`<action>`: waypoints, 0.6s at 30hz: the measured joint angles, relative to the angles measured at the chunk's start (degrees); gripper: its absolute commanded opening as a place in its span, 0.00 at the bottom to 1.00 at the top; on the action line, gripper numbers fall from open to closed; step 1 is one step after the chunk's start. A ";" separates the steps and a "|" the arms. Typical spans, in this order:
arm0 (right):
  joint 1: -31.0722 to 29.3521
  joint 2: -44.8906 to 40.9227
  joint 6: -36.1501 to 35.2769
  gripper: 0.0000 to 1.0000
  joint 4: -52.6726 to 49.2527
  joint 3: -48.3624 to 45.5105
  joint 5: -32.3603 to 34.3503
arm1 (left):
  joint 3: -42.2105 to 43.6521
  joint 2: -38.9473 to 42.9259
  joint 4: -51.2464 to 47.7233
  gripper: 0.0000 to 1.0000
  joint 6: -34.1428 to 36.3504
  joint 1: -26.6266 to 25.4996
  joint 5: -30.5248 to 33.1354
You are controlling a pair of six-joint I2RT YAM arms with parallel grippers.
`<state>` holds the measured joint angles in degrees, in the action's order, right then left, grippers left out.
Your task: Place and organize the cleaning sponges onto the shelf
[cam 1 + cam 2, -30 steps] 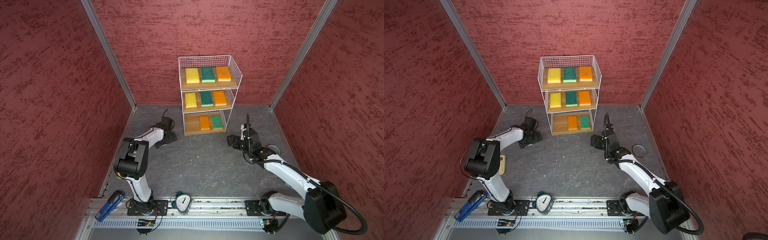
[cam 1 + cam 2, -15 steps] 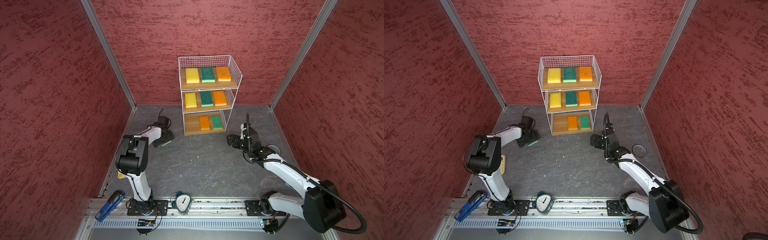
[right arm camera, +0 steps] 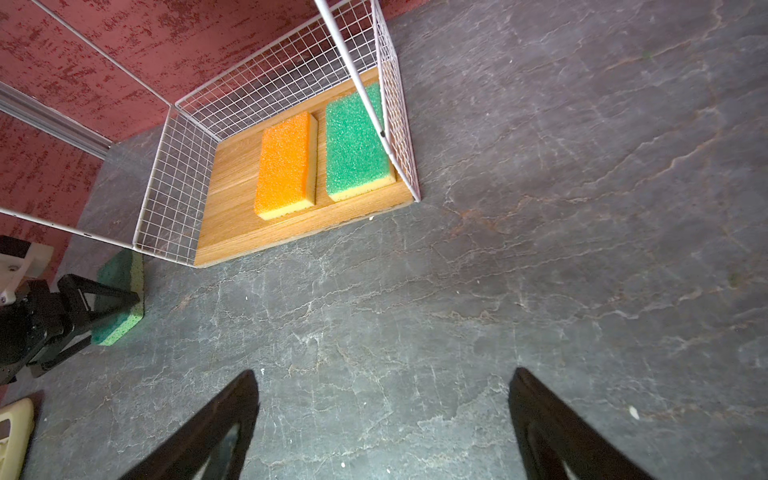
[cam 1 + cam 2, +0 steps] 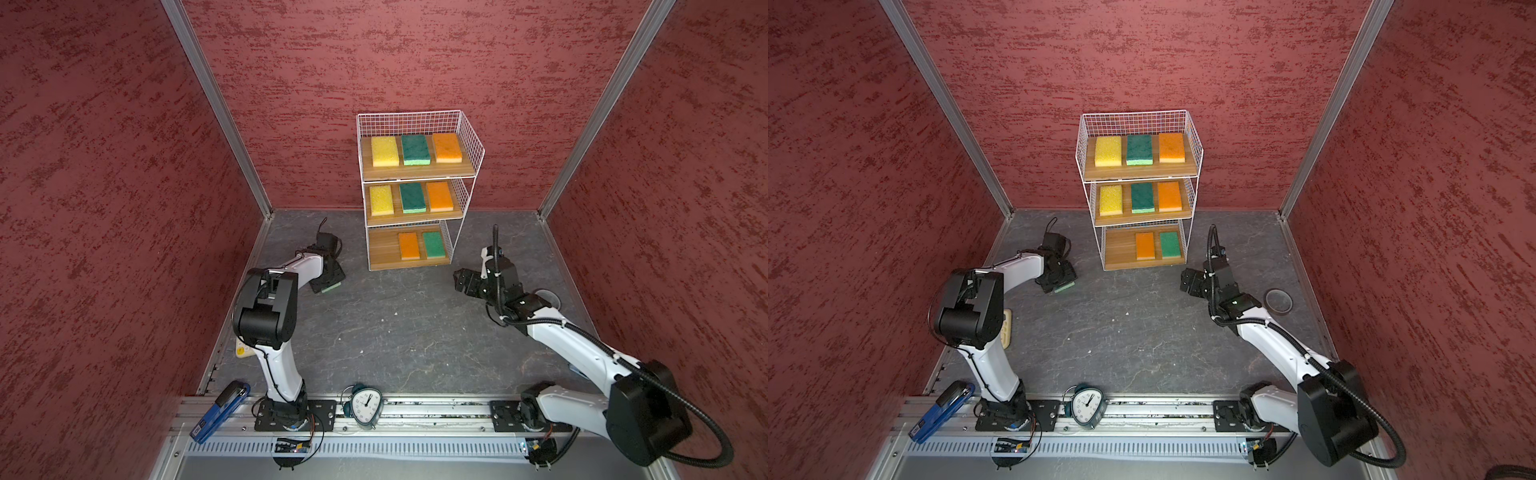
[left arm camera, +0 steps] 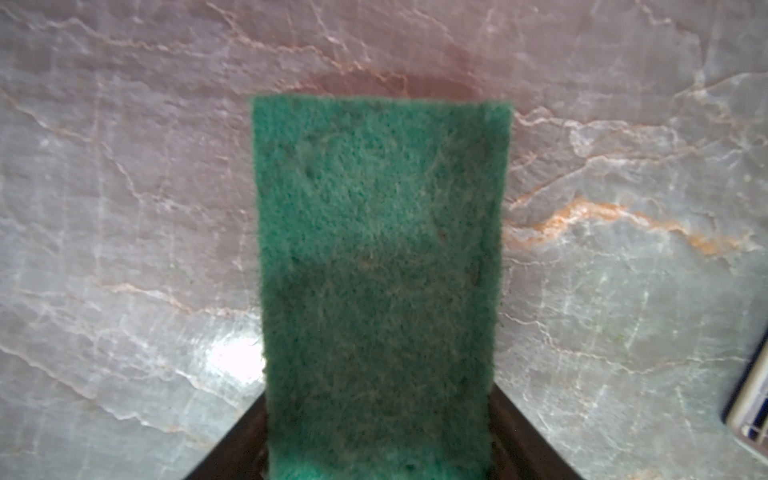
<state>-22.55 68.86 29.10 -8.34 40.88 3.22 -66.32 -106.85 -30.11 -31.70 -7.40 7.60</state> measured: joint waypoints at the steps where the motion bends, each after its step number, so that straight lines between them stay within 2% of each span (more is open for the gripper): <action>1: 0.00 -0.17 0.00 0.95 -0.02 0.00 0.00 | 0.20 0.13 0.24 0.70 -0.04 0.00 -0.07; 13: 0.04 -5.07 -0.44 0.94 -0.13 -0.44 0.24 | 5.75 4.35 2.97 0.73 -1.07 -0.63 -1.62; 16: 0.07 -6.40 -0.44 0.94 -0.48 -1.25 0.37 | 8.66 6.93 2.38 0.65 -1.29 -1.88 -1.86; 18: 0.07 -7.41 -0.44 0.94 -0.87 -1.68 0.46 | 10.19 8.46 1.18 0.57 -1.70 -3.17 -1.70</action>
<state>-22.48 61.45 28.67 -9.21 39.20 3.68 -56.14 -98.39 -28.93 -33.41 -10.57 5.89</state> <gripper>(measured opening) 0.942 0.638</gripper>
